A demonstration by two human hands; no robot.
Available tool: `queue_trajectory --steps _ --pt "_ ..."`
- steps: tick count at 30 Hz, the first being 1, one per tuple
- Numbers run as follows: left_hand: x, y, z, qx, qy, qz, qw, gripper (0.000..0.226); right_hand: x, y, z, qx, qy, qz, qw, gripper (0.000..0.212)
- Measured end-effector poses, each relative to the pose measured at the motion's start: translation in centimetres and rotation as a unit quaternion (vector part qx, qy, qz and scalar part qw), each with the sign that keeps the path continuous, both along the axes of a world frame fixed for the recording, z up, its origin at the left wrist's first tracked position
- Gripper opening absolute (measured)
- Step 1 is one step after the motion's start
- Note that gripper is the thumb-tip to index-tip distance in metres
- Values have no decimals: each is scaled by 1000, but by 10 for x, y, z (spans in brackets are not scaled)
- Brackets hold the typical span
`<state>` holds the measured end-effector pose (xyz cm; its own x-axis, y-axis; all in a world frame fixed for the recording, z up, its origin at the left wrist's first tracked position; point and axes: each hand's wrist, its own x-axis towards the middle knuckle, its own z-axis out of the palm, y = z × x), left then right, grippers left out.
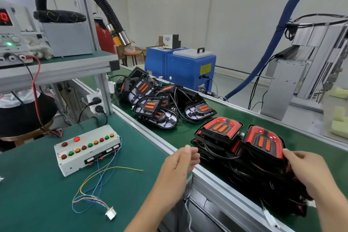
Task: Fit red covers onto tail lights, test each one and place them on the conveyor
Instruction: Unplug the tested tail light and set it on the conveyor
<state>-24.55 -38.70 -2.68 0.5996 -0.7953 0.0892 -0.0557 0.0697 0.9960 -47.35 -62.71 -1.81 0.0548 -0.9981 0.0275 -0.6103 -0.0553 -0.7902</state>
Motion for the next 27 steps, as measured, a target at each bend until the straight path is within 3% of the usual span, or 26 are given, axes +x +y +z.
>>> queue_trajectory --steps 10,13,15,19,23,27 --pt "-2 -2 -2 -7 -7 -17 1000 53 0 17 11 -18 53 -2 998 49" --pt "-2 0 -2 -11 -9 -16 1000 54 6 34 23 -89 73 -19 993 52" --pt "0 4 -2 -15 -2 -7 1000 53 20 54 31 -157 26 -11 987 44" --pt "8 15 1 -16 4 23 1000 45 75 110 33 -249 -101 106 957 20" --pt "23 40 2 -11 17 78 997 39 149 169 16 -205 -186 252 927 12" --pt "47 91 -1 -18 6 151 988 44 216 230 -5 -158 -182 382 892 12"
